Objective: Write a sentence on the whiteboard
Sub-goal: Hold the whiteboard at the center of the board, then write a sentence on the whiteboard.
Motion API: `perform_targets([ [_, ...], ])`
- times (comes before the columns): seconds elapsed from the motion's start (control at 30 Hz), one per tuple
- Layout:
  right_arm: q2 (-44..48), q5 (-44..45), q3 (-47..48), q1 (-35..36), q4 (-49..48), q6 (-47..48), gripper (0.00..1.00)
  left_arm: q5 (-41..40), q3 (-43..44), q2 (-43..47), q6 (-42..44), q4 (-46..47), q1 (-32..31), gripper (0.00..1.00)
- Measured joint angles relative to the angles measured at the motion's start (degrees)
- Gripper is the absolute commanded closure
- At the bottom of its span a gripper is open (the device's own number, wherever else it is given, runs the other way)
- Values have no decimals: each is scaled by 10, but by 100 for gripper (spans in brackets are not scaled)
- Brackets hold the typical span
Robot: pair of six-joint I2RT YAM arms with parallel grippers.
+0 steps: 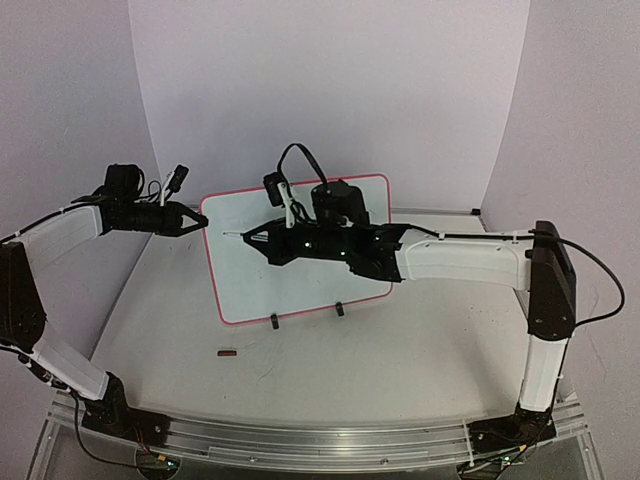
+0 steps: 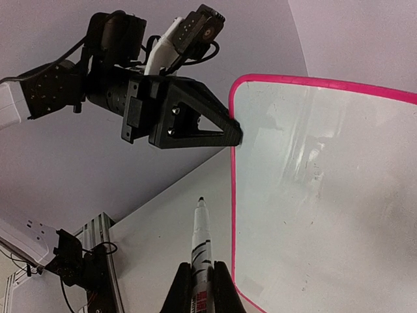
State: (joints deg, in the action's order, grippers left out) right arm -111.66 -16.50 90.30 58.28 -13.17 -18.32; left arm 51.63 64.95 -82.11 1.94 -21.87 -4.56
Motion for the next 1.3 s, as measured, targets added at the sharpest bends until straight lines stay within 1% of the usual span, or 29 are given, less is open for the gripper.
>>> perform_targets([
  [0.1,0,6,5,0,6,4,100,2,0,0,11,0,0,96],
  [0.23,-1,10,14,0,8,9,100,10,0,0,25,6,0,100],
  [0.7,-35,25,45,0,10,18,100,18,-13,8,57,10,-1,100],
  [1.03,-70,42,95,0,13,27,100,18,-24,17,83,9,-1,100],
  [1.3,-99,48,138,0,18,33,100,22,-24,17,88,9,-1,100],
])
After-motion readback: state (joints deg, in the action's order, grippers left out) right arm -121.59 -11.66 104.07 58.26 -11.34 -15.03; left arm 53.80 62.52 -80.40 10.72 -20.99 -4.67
